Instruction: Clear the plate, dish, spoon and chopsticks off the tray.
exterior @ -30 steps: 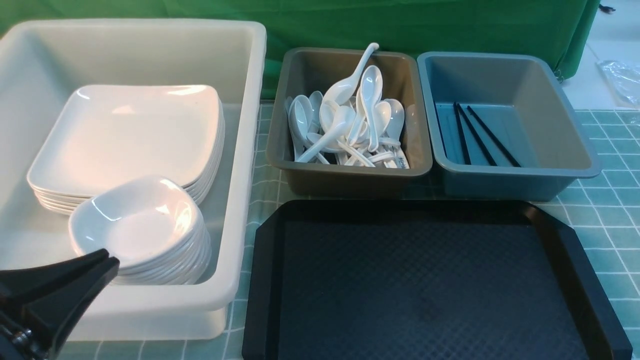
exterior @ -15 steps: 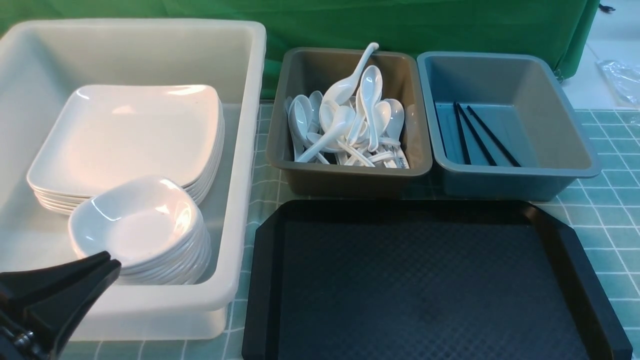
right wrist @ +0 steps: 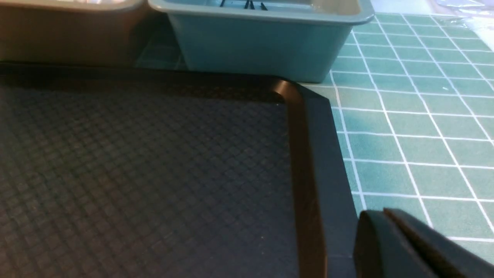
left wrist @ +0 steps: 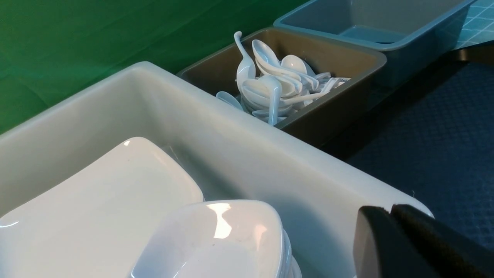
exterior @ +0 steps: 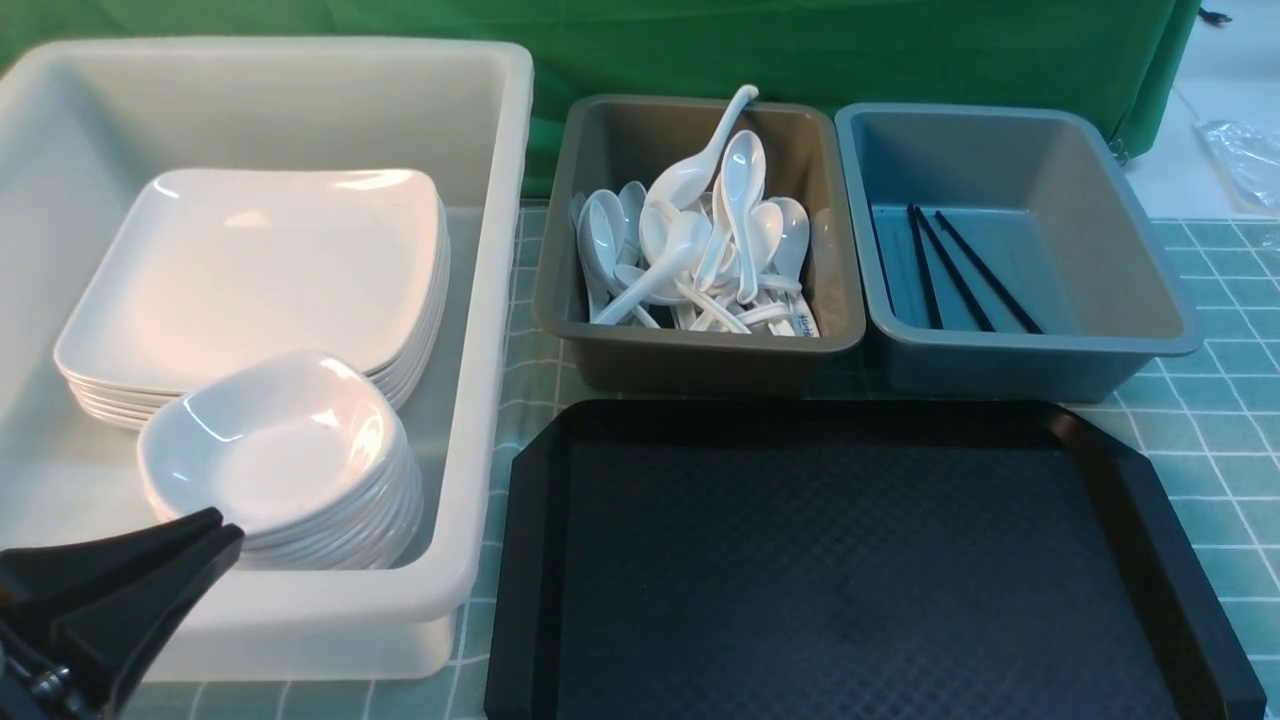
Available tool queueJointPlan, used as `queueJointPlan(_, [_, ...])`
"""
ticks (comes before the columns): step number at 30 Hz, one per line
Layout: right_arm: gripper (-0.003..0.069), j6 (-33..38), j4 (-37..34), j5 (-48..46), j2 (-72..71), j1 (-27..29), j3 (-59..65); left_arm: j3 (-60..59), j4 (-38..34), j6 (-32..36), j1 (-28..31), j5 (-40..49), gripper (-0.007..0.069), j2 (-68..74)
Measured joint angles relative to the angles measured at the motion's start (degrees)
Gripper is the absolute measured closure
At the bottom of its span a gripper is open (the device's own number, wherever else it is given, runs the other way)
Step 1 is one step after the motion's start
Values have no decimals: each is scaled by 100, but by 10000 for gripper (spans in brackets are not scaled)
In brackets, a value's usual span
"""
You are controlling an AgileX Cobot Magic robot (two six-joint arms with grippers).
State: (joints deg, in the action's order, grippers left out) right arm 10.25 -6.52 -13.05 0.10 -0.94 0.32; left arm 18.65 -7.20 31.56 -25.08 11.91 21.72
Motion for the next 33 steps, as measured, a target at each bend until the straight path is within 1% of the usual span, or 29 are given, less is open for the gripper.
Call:
queueJointPlan(15, [624, 0, 0, -5, 0, 0, 0, 0, 0, 0, 0, 0, 612, 0])
queueJointPlan(22, [594, 0, 2, -5, 0, 0, 0, -12, 0, 0, 0, 0, 610, 0])
queueJointPlan(24, [592, 0, 2, 1, -5, 0, 0, -40, 49, 0, 0, -70, 608, 0])
queueJointPlan(26, [589, 0, 2, 0, -5, 0, 0, -132, 123, 0, 9, -330, 608, -36])
queueJointPlan(27, [587, 0, 2, 0, -5, 0, 0, -191, 142, 0, 56, -437, 608, -62])
queueJointPlan(29, [582, 0, 2, 0, -5, 0, 0, -415, 142, -230, 364, -837, 608, -241])
queueJointPlan(31, [579, 0, 2, -4, -5, 0, 0, -685, 105, -769, 833, -1191, 608, -568])
queueJointPlan(32, [574, 0, 2, -4, -5, 0, 0, -887, 85, -1088, 1249, -1279, 608, -811])
queueJointPlan(33, [572, 0, 2, -4, -5, 0, 0, -1029, 84, -1262, 1430, -1294, 608, -981])
